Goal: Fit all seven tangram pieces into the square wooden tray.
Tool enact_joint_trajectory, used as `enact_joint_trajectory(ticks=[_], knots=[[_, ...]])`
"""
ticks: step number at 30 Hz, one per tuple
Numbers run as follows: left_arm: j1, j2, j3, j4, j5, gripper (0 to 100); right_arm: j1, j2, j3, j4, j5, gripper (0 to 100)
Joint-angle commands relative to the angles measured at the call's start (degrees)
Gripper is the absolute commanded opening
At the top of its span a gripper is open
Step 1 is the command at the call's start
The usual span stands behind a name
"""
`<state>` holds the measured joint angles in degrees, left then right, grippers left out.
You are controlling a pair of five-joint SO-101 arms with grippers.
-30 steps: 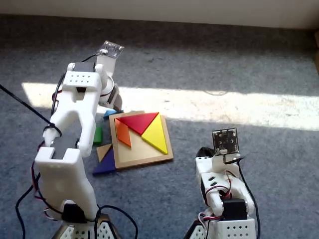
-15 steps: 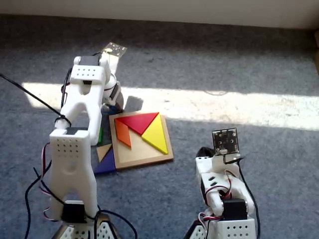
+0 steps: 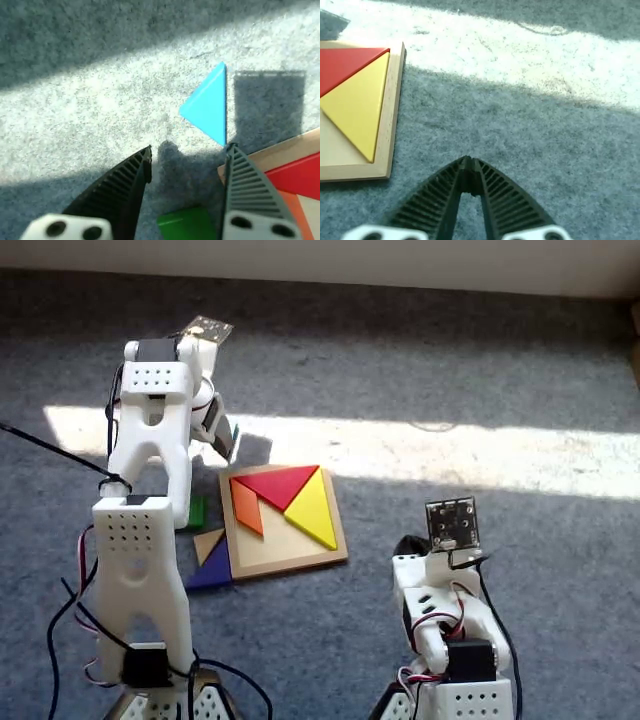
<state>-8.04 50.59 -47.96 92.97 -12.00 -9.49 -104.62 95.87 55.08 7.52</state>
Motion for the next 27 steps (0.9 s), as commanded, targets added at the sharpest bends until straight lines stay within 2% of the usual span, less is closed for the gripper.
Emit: enact_joint_trajectory(ticks=[1,3,9,14,27], knots=[[0.4,-1.6,-4.2,0.5,2.5,24,0.3,-0.6,8.7,-1.3,0.5,0.9],[1.0,-1.5,-3.7,-1.1,5.1,24,0.3,-0.6,8.7,-1.3,0.5,0.9],[4.1,3.0,-1.9,-5.9,5.4,24,0.4,-0.6,8.7,-1.3,0.5,0.9],[5.6,7.3,-2.0,-6.1,5.5,23,0.4,-0.6,8.7,-1.3,0.5,0.9],[5.5,7.9,-4.9,-7.3,5.5,23,0.5,-0.6,8.7,-1.3,0.5,0.9]])
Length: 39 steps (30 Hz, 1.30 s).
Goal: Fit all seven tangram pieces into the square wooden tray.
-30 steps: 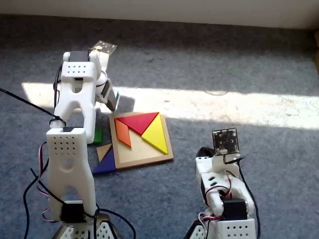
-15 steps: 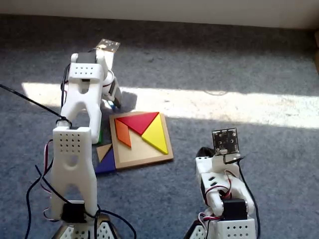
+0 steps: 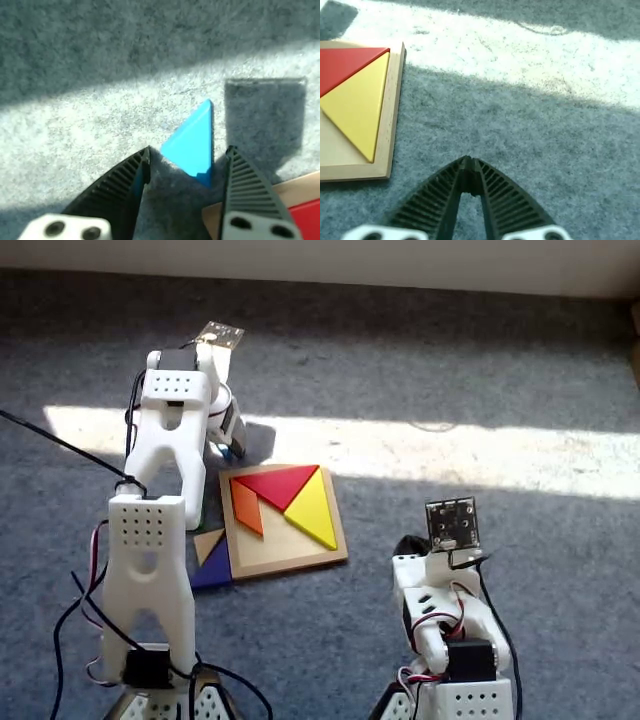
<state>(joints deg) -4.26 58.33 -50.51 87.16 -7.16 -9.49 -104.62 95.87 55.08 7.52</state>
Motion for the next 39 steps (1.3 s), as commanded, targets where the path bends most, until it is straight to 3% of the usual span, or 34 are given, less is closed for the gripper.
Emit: enact_joint_trajectory(ticks=[1,7,13,23,33,39], knots=[[1.8,0.1,-2.5,-1.3,0.5,23,0.5,-0.6,8.7,-1.3,0.5,0.9],[3.2,0.2,-2.2,-1.1,0.3,23,0.5,-0.6,8.7,-1.3,0.5,0.9],[4.8,0.2,-2.3,-1.4,-4.1,15,0.5,-0.6,8.7,-1.3,0.5,0.9],[5.0,-0.5,-2.8,-0.9,-4.6,14,0.5,-0.6,8.7,-1.3,0.5,0.9],[7.1,-5.7,-15.0,13.8,-4.6,14,0.5,-0.6,8.7,-1.3,0.5,0.9],[9.0,-12.5,-7.7,13.9,-4.6,14,0.5,-0.6,8.7,-1.3,0.5,0.9]])
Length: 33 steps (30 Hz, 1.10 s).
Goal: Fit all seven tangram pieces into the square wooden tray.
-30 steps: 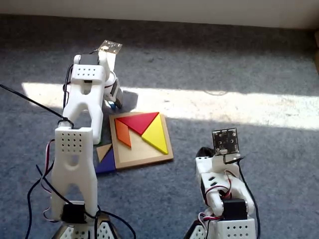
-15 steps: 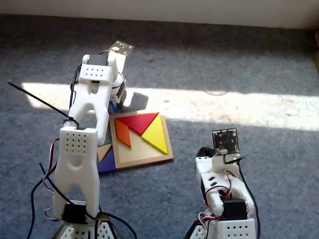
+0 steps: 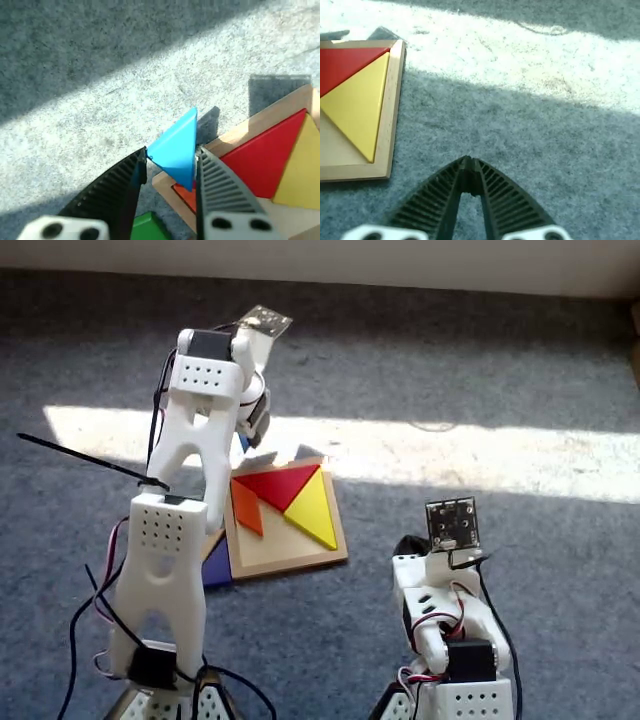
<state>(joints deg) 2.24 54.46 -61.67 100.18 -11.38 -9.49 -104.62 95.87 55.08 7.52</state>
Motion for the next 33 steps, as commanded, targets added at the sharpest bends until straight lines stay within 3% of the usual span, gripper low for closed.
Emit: enact_joint_trajectory(ticks=[1,10,14,18,23,33], knots=[[2.9,-10.7,5.8,0.9,-0.4,14,0.5,-0.6,8.7,-1.3,0.5,0.9],[9.6,-39.1,32.6,0.7,-0.8,14,0.5,-0.6,8.7,-1.3,0.5,0.9],[13.5,-50.0,48.1,0.4,-4.5,14,0.6,-0.6,8.7,-1.3,0.5,0.9],[15.1,-56.8,65.0,-9.2,-5.5,14,1.1,-0.6,8.7,-1.3,0.5,0.9],[16.0,-62.0,82.3,-20.7,-15.9,14,6.0,-0.6,8.7,-1.7,0.5,0.9],[19.6,-59.6,90.1,-32.7,-22.1,14,6.2,-0.6,8.7,-1.7,0.5,0.9]])
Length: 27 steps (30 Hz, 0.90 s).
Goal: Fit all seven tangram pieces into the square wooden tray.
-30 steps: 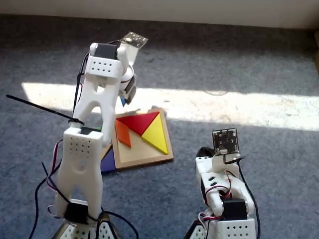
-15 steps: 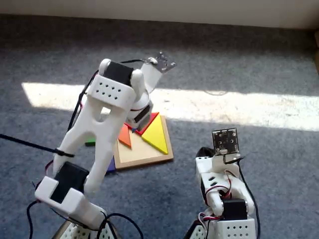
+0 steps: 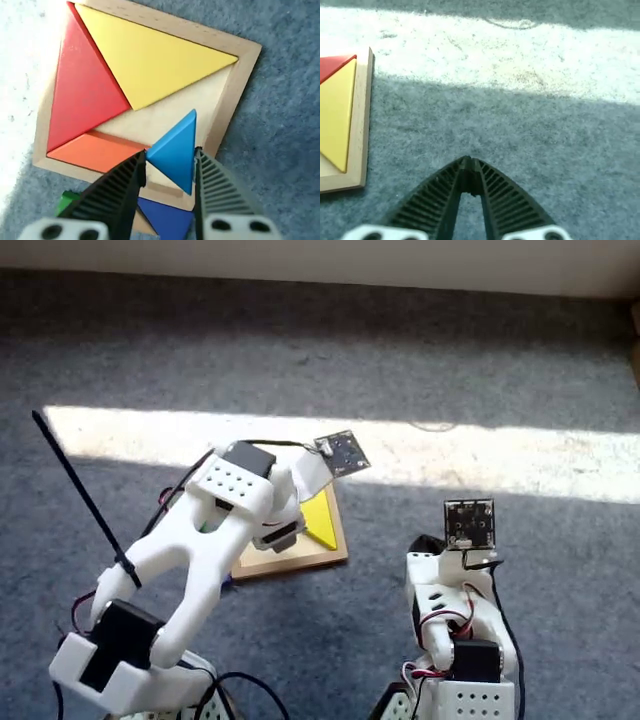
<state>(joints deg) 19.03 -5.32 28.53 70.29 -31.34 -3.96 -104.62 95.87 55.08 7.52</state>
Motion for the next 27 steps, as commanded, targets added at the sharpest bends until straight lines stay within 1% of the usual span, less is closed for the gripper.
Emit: enact_joint_trajectory(ticks=[1,6,10,15,21,27], knots=[[3.6,0.8,-0.3,-3.3,-2.5,15,0.7,-0.6,8.7,-1.7,0.5,0.9],[6.1,5.2,-0.6,-5.8,-2.8,21,0.7,-0.6,8.7,-1.7,0.5,0.9],[5.7,7.7,-0.7,-7.5,-2.7,23,0.7,-0.6,8.7,-1.7,0.5,0.9],[5.6,7.8,-3.2,-6.9,-2.4,25,0.7,-0.6,8.7,-1.7,0.5,0.9],[5.7,3.7,-9.0,0.9,0.9,25,0.7,-0.6,8.7,-1.7,0.5,0.9],[1.5,-5.4,-8.6,2.8,3.5,25,0.7,-0.6,8.7,-1.7,0.5,0.9]])
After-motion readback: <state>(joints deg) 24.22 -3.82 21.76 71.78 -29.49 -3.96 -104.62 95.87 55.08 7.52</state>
